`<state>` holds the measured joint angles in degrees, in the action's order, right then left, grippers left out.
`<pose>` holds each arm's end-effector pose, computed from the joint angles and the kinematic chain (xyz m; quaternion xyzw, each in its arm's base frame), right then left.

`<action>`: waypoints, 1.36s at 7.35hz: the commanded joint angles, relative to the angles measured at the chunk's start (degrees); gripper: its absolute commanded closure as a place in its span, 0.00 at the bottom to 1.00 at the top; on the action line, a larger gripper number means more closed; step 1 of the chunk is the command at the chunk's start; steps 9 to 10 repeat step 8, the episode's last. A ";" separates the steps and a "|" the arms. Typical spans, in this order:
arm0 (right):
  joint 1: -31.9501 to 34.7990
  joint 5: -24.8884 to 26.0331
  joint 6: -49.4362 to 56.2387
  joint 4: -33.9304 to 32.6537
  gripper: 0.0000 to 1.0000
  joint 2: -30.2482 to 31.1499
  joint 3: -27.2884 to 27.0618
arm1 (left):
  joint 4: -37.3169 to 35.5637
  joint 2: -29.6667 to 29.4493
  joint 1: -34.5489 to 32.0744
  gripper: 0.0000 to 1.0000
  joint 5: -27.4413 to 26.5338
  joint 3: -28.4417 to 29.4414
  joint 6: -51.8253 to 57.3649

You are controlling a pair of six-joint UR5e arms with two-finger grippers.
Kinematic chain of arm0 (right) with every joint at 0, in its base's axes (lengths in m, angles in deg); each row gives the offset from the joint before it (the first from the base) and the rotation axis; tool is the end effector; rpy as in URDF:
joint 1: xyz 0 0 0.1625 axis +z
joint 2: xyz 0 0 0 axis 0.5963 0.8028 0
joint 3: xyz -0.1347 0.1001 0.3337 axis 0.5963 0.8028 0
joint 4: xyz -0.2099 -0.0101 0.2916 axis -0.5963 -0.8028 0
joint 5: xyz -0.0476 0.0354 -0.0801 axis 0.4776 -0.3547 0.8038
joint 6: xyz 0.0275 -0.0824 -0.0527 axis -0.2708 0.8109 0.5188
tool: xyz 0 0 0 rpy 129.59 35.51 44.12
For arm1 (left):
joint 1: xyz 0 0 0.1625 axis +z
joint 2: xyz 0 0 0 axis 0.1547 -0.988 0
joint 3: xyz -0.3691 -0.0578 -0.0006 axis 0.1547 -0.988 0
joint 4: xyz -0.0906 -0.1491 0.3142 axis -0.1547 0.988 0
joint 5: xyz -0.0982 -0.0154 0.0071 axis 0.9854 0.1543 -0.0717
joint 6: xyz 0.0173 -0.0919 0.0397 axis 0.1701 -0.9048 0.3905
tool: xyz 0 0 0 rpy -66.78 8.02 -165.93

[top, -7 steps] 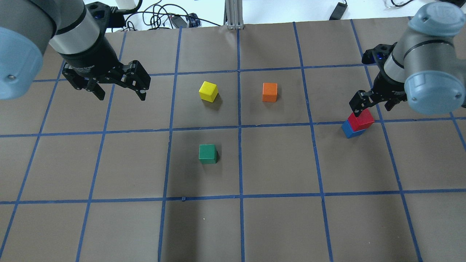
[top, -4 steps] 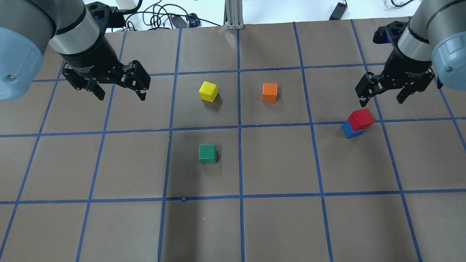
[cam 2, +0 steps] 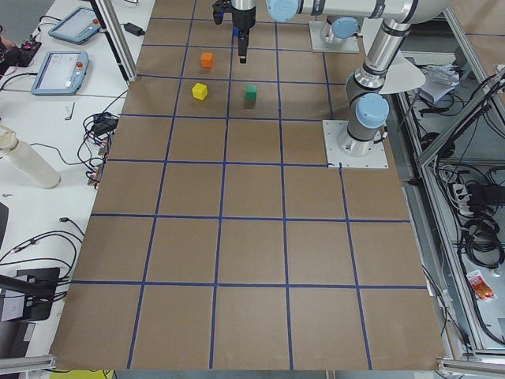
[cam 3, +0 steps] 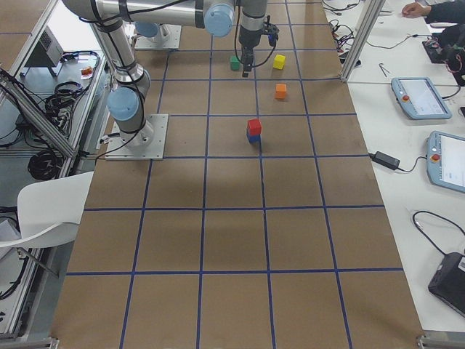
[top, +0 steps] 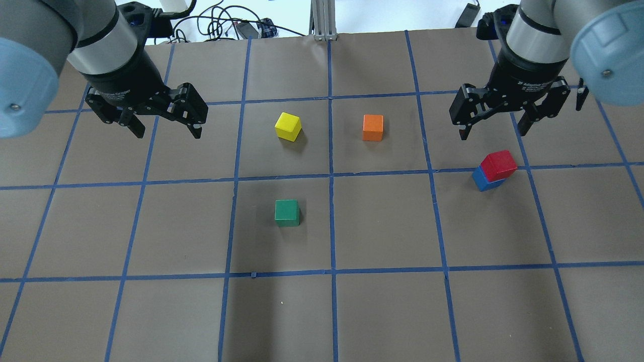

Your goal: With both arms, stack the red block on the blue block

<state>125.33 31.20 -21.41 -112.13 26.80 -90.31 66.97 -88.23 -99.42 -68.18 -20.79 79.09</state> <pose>0.1204 -0.4263 0.4110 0.0024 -0.9990 -0.0429 0.0155 -0.1349 -0.4198 0.4382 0.0244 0.9996 0.0011 0.0107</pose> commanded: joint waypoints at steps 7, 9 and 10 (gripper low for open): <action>1.45 -2.34 -6.47 -1.09 0.00 0.25 0.72 | -0.01 -0.01 0.00 0.00 -0.01 -0.06 -0.07; 1.36 -2.34 -6.47 -1.27 0.00 0.34 0.63 | -0.01 0.07 0.00 0.00 -0.01 -0.06 -0.07; 1.36 -2.34 -6.47 -1.27 0.00 0.34 0.63 | -0.01 0.07 0.00 0.00 -0.01 -0.06 -0.07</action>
